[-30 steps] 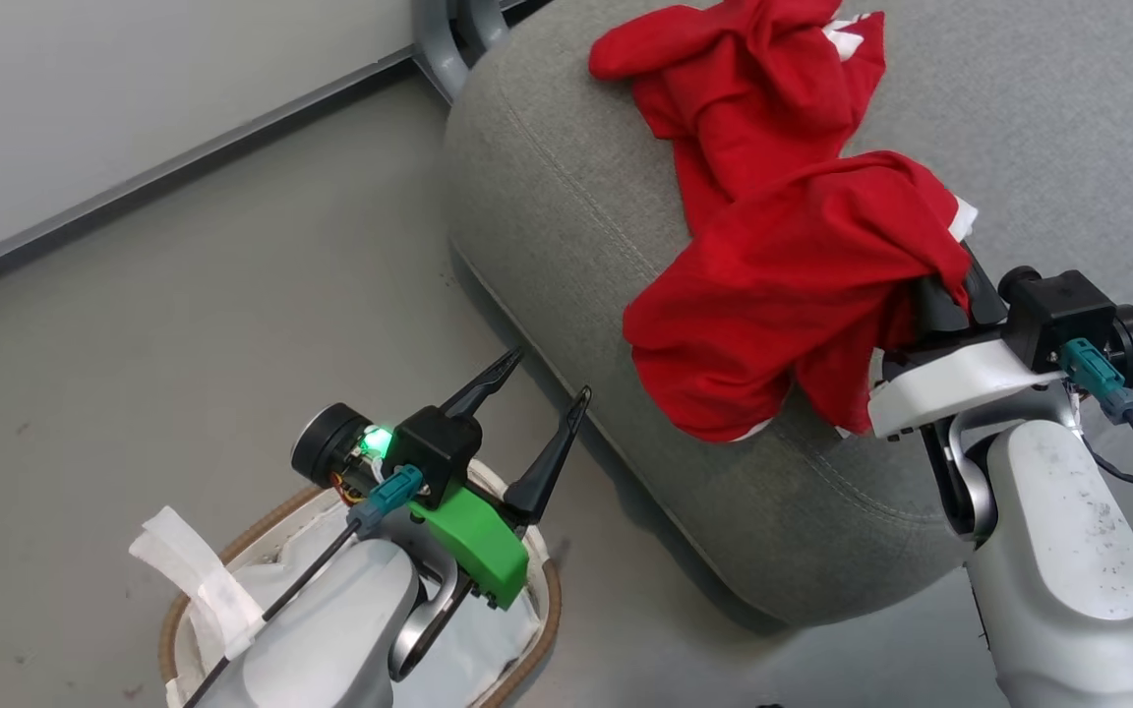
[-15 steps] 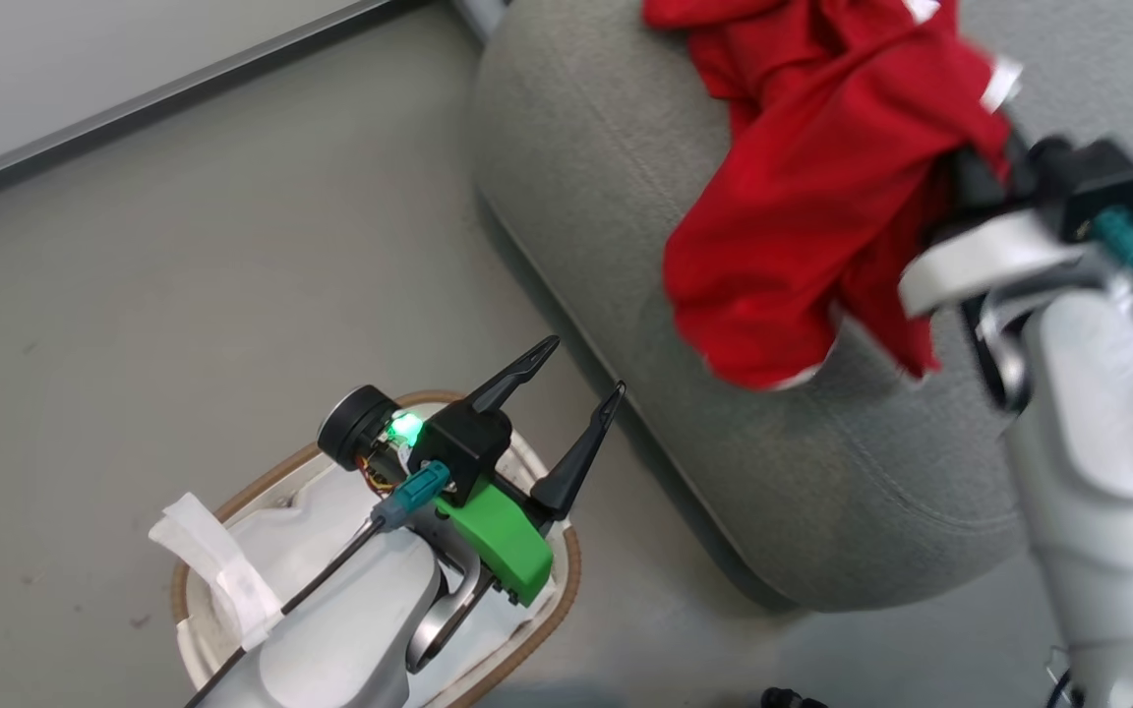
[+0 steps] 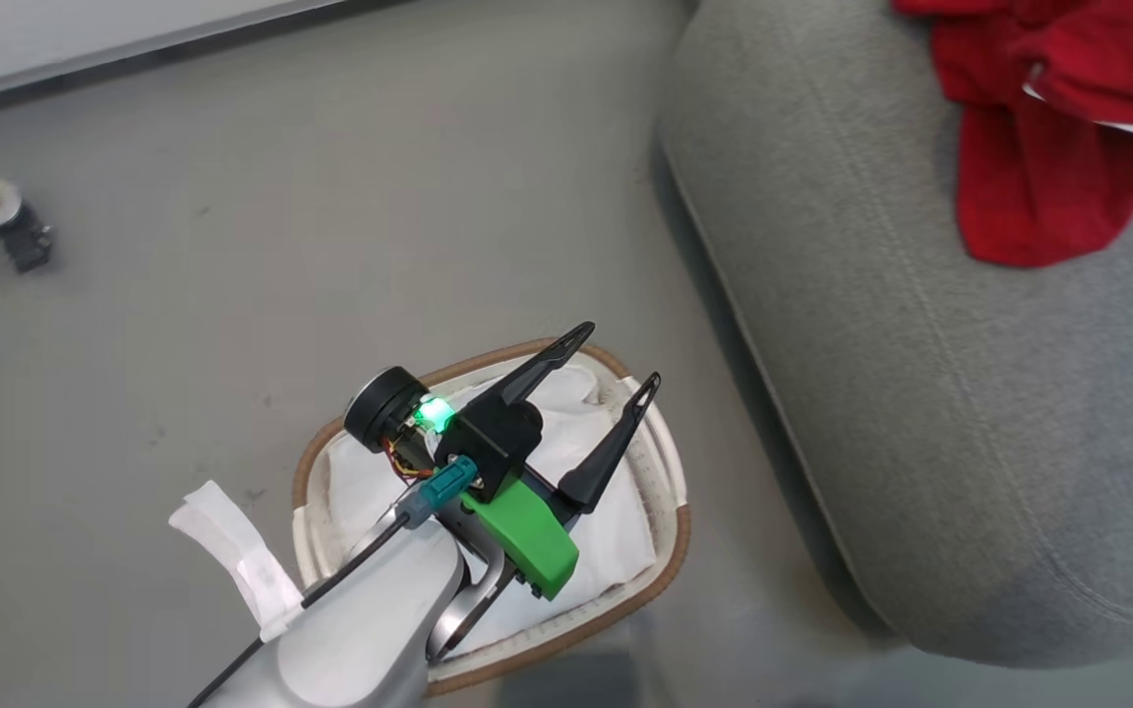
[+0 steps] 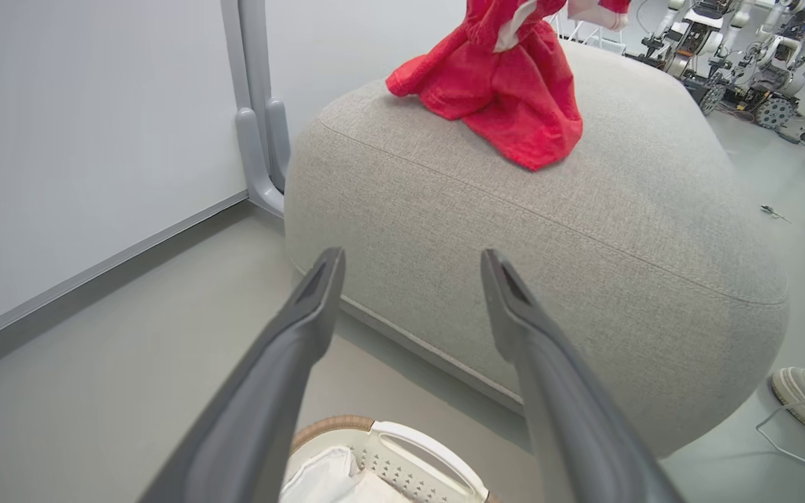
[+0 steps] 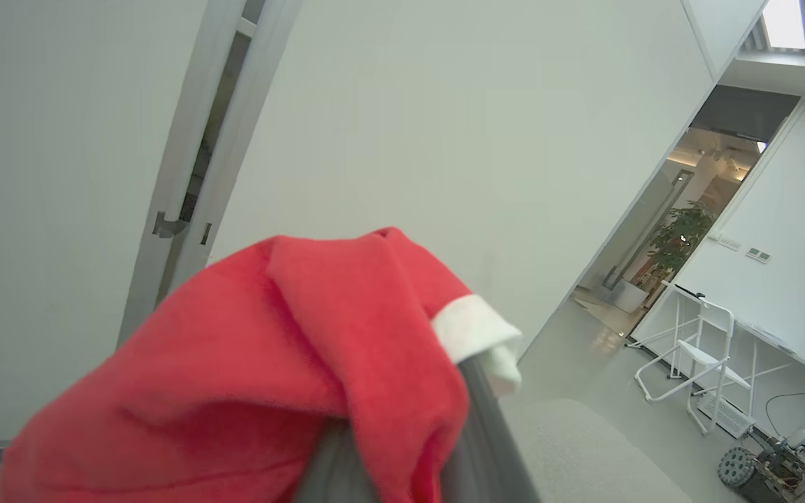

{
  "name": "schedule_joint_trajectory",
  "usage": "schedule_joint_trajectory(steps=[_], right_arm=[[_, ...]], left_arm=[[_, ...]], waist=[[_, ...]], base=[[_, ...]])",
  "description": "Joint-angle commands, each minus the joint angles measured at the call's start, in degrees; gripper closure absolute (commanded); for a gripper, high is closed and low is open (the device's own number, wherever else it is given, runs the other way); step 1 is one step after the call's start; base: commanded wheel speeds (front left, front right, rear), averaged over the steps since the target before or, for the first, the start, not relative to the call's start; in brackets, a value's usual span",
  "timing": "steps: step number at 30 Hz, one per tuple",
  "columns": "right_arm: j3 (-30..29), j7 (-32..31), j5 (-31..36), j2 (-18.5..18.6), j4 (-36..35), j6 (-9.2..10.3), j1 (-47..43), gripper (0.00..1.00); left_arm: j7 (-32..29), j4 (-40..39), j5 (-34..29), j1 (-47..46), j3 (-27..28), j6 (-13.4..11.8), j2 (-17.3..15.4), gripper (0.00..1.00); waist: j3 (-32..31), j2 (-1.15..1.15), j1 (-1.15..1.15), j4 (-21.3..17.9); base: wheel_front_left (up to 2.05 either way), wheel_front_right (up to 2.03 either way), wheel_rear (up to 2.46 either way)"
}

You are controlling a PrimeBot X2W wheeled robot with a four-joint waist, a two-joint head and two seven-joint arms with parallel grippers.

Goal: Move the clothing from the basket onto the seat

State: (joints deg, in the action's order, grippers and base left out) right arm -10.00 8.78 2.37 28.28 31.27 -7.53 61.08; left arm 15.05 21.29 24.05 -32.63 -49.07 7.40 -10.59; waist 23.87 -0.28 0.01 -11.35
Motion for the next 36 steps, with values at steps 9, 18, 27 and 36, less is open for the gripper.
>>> schedule_joint_trajectory(steps=[9, 18, 27, 36], right_arm=[[-3.84, 0.86, 3.21, 3.63, 10.49, 0.08, -6.92, 1.00], [-5.80, 4.56, 4.49, -0.88, 15.61, 0.08, -9.95, 0.33], [-2.50, 6.07, 6.03, -3.89, 15.81, 0.08, -12.98, 0.00], [1.88, 6.43, 3.00, -6.01, 11.55, 0.08, -18.64, 0.00]], left_arm=[[0.18, -0.90, -0.73, -1.94, 0.29, 0.00, -1.39, 0.00], [-0.05, -0.63, 0.00, -2.29, 0.62, -0.47, -2.80, 0.00], [-0.16, -0.41, 1.26, -1.48, 1.31, -1.07, -3.80, 0.00], [0.15, -0.16, 2.82, 0.16, 3.54, -1.81, -3.60, 0.00]], waist=[[6.78, 0.28, -0.01, 5.88], [7.02, 0.28, -0.01, 2.53], [4.39, 0.28, -0.01, -2.07], [-1.02, 0.28, -0.01, -5.18]], base=[[0.00, 0.00, 0.00], [0.00, 0.00, 0.00], [0.00, 0.00, 0.00], [0.00, 0.00, 0.00]])
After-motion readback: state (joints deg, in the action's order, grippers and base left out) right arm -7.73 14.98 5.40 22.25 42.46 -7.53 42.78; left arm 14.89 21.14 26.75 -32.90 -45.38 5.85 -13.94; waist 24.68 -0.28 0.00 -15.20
